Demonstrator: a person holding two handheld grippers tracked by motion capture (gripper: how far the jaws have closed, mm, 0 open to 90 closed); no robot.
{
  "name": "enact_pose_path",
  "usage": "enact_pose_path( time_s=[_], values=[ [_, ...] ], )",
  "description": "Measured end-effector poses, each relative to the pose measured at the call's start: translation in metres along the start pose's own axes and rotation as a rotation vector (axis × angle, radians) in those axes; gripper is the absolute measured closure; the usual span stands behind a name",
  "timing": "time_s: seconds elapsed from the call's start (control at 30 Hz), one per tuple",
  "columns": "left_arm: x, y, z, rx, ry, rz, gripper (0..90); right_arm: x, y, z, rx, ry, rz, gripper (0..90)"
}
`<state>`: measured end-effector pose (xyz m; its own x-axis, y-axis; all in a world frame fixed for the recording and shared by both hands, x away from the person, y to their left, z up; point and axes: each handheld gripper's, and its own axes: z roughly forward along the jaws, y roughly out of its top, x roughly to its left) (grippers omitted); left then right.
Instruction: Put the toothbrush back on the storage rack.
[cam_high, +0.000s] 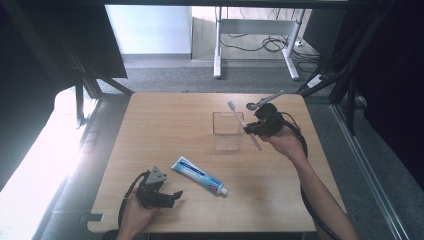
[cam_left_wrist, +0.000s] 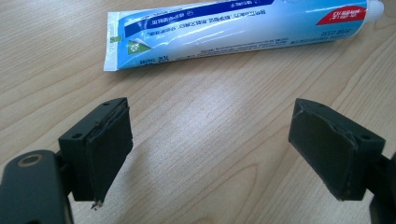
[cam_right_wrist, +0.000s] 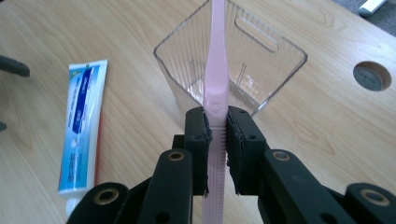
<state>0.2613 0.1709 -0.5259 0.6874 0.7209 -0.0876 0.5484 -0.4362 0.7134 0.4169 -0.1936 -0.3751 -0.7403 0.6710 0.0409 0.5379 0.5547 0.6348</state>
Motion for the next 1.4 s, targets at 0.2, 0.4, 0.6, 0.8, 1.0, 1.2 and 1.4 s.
enact_pose_path(
  time_s=[0.2,0.4,0.6,0.8,1.0,1.2,1.4],
  values=[
    [0.0,0.0,0.0,0.0,0.0,-0.003,13.8,0.0,0.008,0.006,-0.028,-0.005,0.009,79.2],
    [0.0,0.0,0.0,0.0,0.001,0.0,13.8,-0.002,0.015,0.011,-0.059,-0.02,0.021,79.2],
    [0.0,0.0,0.0,0.004,0.002,0.004,13.9,-0.002,0.021,0.017,-0.09,-0.014,0.037,79.2],
    [0.0,0.0,0.0,0.005,0.002,0.005,13.9,-0.004,0.026,0.023,-0.113,-0.016,0.05,79.2],
    [0.0,0.0,-0.001,0.002,0.007,0.009,14.0,-0.005,0.032,0.028,-0.148,-0.022,0.063,79.3],
    [0.001,0.0,-0.002,-0.003,0.014,0.005,13.9,-0.006,0.037,0.034,-0.173,-0.028,0.071,79.3],
    [0.001,0.0,-0.002,-0.01,0.016,0.009,13.8,-0.007,0.042,0.043,-0.194,-0.039,0.067,79.3]
  ],
)
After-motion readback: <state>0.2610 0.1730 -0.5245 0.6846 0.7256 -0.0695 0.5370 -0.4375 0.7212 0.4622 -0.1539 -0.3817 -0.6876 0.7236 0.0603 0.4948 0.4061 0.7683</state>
